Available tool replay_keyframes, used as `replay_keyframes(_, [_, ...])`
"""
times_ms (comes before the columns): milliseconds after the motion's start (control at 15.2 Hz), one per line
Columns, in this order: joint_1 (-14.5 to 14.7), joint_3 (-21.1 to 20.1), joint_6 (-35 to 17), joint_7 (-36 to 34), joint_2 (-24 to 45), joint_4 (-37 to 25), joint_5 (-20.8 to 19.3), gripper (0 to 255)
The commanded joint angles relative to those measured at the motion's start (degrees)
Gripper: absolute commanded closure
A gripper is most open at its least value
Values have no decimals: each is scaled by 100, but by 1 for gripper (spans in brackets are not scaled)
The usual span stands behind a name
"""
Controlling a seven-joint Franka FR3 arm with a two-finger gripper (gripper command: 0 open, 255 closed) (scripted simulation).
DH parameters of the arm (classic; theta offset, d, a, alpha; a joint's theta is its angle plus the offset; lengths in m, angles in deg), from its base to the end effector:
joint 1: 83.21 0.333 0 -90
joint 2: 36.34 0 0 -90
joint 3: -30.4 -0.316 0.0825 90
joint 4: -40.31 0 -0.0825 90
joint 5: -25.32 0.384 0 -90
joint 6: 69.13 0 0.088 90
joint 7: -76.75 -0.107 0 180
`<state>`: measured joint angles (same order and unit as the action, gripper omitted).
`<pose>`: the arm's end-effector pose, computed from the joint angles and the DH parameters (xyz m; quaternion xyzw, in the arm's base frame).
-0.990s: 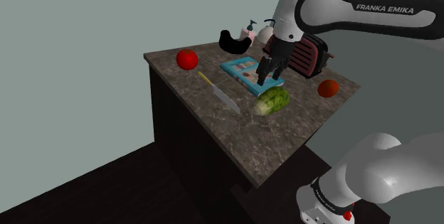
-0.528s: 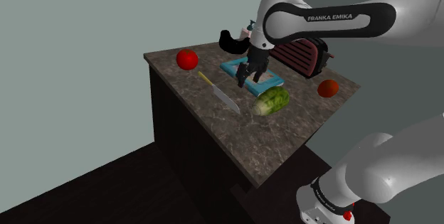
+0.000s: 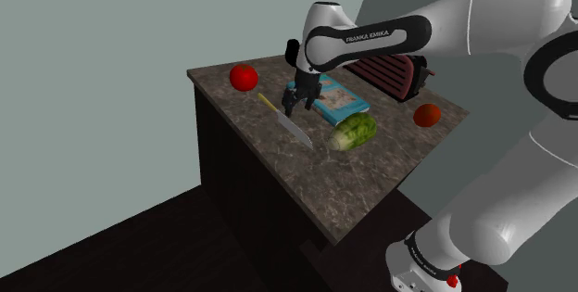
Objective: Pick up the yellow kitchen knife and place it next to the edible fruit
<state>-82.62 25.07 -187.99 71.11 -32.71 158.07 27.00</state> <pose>0.5532 0.0584 0.4030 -0.9996 0.0049 0.0234 0.0133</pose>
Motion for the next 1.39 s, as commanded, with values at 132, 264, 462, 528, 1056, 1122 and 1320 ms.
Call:
replay_keyframes(132, [42, -12, -216, -81, 857, -662, -104, 0])
replay_keyframes(264, [54, -8, -324, -96, 1095, -797, -132, 0])
replay_keyframes(462, [60, -7, -530, -103, 1196, -691, -141, 0])
replay_keyframes(528, [62, -6, -598, -105, 1232, -658, -145, 0])
replay_keyframes(1056, [68, -4, -773, -111, 1328, -579, -154, 0])
replay_keyframes(1122, [68, -4, -773, -111, 1328, -579, -154, 0])
replay_keyframes(1320, [67, -4, -772, -111, 1328, -580, -154, 255])
